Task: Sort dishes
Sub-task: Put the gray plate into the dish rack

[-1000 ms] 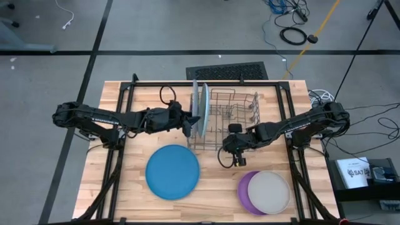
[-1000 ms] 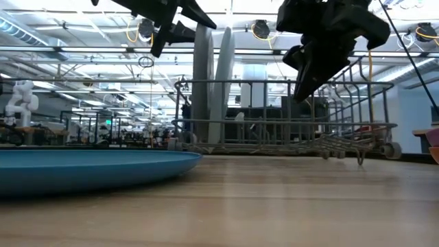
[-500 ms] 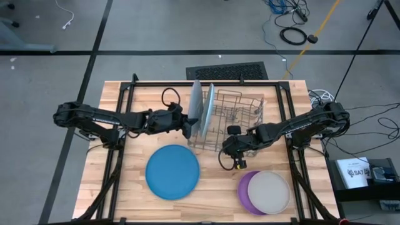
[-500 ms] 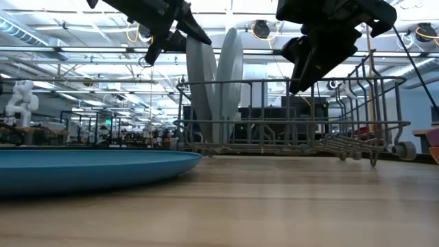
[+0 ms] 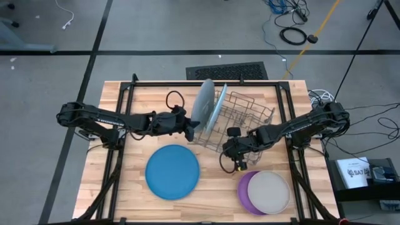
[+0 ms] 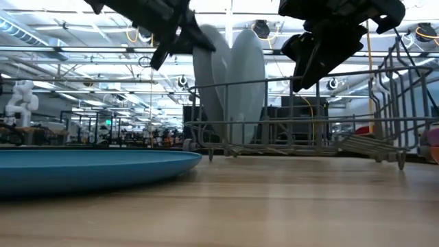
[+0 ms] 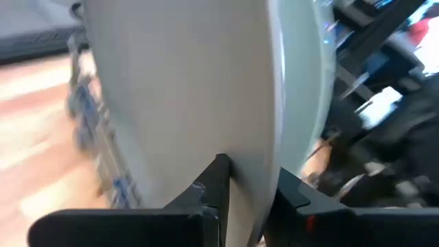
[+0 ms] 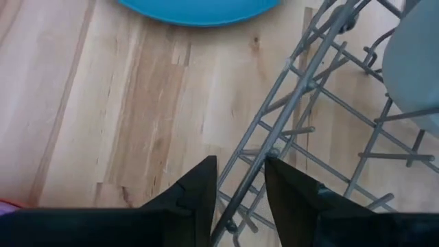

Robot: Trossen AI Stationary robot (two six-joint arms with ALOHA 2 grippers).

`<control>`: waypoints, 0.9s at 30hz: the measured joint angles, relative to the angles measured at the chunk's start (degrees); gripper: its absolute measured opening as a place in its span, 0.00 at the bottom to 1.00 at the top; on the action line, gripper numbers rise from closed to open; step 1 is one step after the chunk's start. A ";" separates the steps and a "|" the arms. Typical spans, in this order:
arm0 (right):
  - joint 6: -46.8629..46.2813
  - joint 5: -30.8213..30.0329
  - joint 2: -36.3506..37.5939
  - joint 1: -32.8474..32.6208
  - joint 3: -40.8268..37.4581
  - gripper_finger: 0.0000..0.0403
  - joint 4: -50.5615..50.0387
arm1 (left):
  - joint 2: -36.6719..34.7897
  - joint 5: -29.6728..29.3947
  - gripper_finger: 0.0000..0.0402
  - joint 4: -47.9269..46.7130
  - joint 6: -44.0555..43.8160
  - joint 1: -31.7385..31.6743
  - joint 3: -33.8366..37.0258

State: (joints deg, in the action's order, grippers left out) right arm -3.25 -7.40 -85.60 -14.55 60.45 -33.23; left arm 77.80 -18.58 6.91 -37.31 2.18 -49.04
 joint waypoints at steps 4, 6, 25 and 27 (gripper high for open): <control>-0.13 -0.29 0.00 -0.21 0.00 0.29 0.13 | -0.84 0.12 0.18 1.53 0.15 0.42 -0.02; -0.36 -0.39 0.00 -0.20 0.00 0.29 0.13 | -0.97 0.55 0.23 1.91 0.14 0.83 -0.02; -2.11 -0.26 0.00 -0.20 -0.02 0.29 -0.28 | -1.01 0.73 0.52 1.63 0.61 3.91 -0.10; -2.12 -0.03 0.00 -0.20 -0.02 0.28 -0.35 | -1.01 0.70 0.52 1.64 0.58 3.94 -0.11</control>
State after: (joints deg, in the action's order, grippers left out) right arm -5.37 -7.43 -85.60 -14.74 60.42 -33.58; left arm 76.79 -17.88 8.56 -36.73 6.12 -49.15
